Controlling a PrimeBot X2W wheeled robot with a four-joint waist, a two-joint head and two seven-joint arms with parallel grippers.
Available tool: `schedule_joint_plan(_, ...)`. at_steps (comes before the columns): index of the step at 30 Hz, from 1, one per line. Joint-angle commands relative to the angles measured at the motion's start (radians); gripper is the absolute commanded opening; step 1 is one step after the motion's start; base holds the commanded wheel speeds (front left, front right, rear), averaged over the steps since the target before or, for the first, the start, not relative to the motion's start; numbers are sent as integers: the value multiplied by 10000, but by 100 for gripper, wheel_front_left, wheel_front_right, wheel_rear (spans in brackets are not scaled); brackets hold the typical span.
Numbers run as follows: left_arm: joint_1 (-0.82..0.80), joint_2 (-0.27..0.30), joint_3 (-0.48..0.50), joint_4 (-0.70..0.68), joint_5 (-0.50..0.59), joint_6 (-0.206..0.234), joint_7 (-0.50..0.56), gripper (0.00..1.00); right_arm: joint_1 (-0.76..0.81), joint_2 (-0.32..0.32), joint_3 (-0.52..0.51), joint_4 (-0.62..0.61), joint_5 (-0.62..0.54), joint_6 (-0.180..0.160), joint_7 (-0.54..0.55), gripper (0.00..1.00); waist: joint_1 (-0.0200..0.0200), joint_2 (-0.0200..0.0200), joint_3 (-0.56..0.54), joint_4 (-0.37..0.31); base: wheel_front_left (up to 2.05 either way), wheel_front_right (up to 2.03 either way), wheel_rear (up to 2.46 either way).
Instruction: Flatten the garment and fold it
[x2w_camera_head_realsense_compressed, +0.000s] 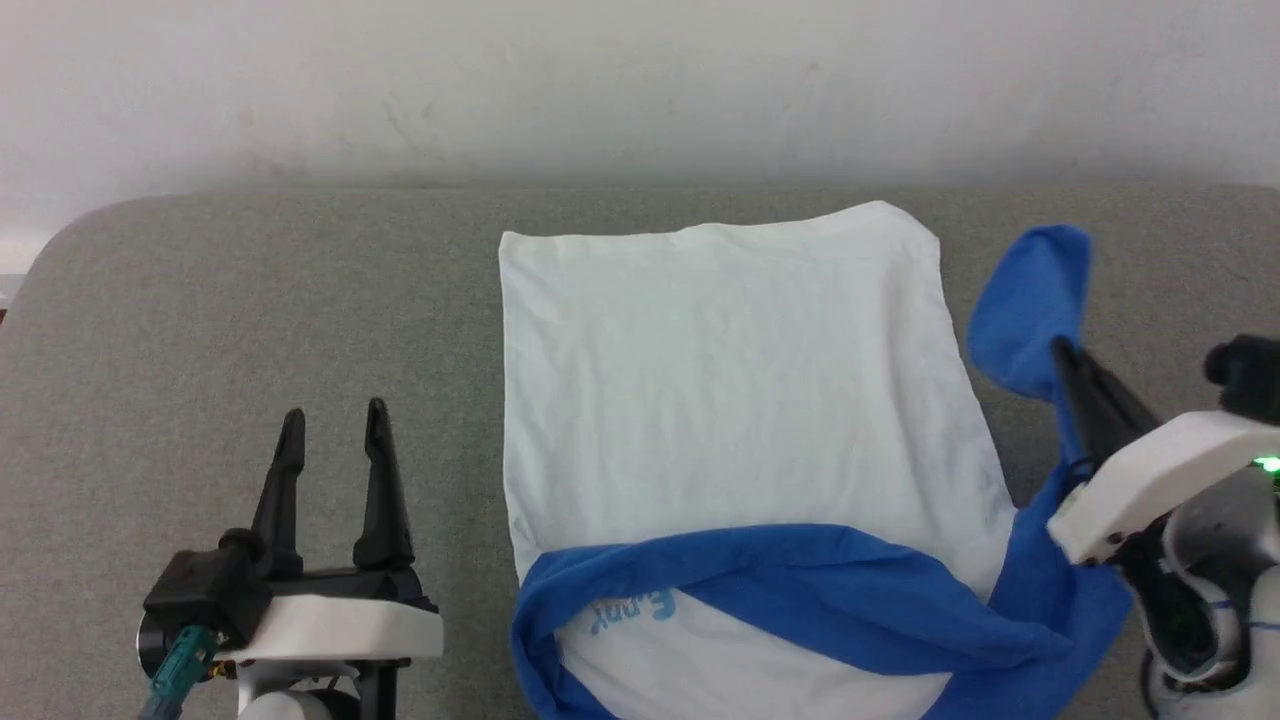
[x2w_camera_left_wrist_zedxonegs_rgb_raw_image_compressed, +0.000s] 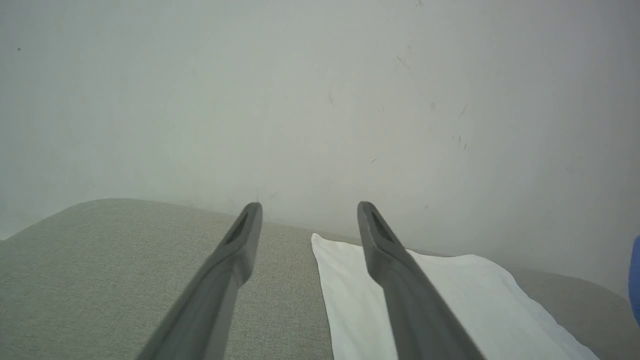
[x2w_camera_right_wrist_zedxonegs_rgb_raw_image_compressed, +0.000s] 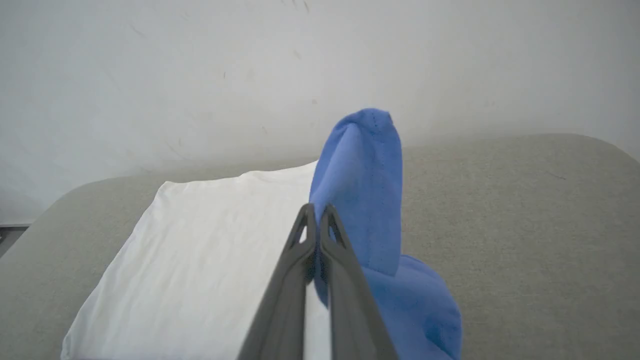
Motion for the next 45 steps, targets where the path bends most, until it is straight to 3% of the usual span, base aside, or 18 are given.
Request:
schedule_joint_plan(1,151,42,-26,11,70,-63,24,100,160,71,201,-151,65,-7,-20,0,2,0,-70,31,0,0,0)
schedule_joint_plan(8,193,63,-138,5,37,-54,121,100,678,241,2932,146,1609,-7,-576,0,2,0,-91,238,0,0,0)
schedule_joint_plan(15,133,138,-188,62,-14,-68,182,100,193,244,5886,1578,2538,-7,-1454,0,2,0,30,466,0,0,0)
schedule_joint_plan(20,3,142,-266,206,-62,-102,171,100,-265,245,7425,2851,3029,-7,-2077,0,2,0,94,639,0,0,0)
schedule_joint_plan(22,-26,133,-298,275,-88,-99,158,100,-422,245,7745,3407,3085,-7,-2324,38,2,0,120,690,0,0,0)
schedule_joint_plan(24,-37,120,-323,346,-120,-83,141,100,-581,245,8055,3912,3148,-7,-2487,100,2,0,136,708,0,0,0)
schedule_joint_plan(30,38,116,-269,586,-190,50,103,100,-1189,246,8807,4031,3067,-7,-3482,100,2,0,47,621,0,0,0)
schedule_joint_plan(33,92,203,-165,714,-180,152,123,100,-1352,246,8698,3491,2594,-7,-4211,100,2,0,-47,531,0,0,0)
schedule_joint_plan(36,122,305,-54,787,-172,250,156,100,-1233,51,7969,2890,1830,-7,-4629,100,2,0,-121,405,0,0,0)
schedule_joint_plan(45,307,528,236,639,-141,617,375,100,261,-397,3856,1008,-435,-7,-4293,100,2,0,-174,-64,0,0,0)
